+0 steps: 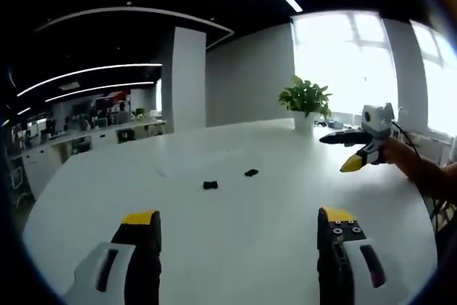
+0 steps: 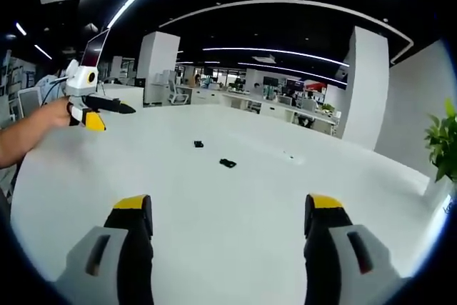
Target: Snap the two parts of the plastic buckle together until the buckle closes and remains connected.
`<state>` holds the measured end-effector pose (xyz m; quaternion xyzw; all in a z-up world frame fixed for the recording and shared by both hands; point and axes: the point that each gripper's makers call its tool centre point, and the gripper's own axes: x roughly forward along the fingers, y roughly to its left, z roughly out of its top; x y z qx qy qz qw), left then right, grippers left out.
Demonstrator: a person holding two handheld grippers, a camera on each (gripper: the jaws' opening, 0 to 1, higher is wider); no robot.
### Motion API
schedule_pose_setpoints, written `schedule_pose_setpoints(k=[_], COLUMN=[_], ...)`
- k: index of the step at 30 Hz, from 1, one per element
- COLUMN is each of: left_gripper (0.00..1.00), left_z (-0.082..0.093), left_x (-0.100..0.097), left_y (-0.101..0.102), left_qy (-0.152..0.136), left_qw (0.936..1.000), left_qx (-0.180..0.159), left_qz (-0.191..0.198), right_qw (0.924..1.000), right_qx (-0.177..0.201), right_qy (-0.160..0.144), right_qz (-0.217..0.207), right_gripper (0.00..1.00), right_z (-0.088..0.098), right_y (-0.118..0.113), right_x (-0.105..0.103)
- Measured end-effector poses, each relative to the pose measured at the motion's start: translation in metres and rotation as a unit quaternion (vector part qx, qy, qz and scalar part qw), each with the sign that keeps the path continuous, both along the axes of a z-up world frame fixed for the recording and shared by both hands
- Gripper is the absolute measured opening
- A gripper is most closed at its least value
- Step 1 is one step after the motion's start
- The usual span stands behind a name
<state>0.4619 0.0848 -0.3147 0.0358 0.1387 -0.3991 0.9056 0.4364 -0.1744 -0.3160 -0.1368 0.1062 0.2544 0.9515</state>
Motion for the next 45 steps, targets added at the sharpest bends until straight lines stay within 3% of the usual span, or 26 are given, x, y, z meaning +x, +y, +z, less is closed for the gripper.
schedule_pose_setpoints(k=[4, 8, 11, 13, 20, 30, 34, 45], left_gripper=[0.92, 0.91, 0.91, 0.91, 0.89, 0.89, 0.89, 0.89], left_z=[-0.001, 0.006, 0.012, 0.01, -0.009, -0.009, -0.013, -0.004], left_x=[0.008, 0.021, 0.033, 0.048, 0.074, 0.076, 0.089, 0.104], left_y=[0.002, 0.003, -0.003, -0.006, -0.014, -0.013, -0.016, -0.035], left_qy=[-0.001, -0.005, -0.006, -0.003, 0.0, 0.006, 0.008, 0.009], left_qw=[0.9999, 0.9999, 0.9999, 0.9998, 0.9996, 0.9996, 0.9996, 0.999], left_qx=[0.011, 0.008, 0.006, 0.011, 0.023, -0.006, 0.009, 0.011], left_qz=[-0.002, -0.005, -0.014, -0.016, -0.019, -0.028, -0.025, -0.042], right_qw=[1.0, 0.9998, 0.9996, 0.9994, 0.9986, 0.9978, 0.9978, 0.998], right_qx=[-0.008, -0.001, -0.005, 0.001, 0.012, 0.026, 0.021, 0.011], right_qy=[0.001, 0.009, 0.01, 0.014, 0.024, 0.024, 0.029, 0.024], right_qz=[0.004, 0.016, 0.025, 0.031, 0.046, 0.056, 0.056, 0.058], right_gripper=[0.89, 0.89, 0.88, 0.88, 0.88, 0.87, 0.87, 0.85], right_z=[0.005, 0.003, 0.003, 0.002, 0.001, 0.004, 0.0, 0.006], right_y=[-0.003, 0.004, 0.011, 0.016, 0.027, 0.032, 0.034, 0.042], right_x=[0.014, 0.011, 0.026, 0.036, 0.058, 0.079, 0.087, 0.103])
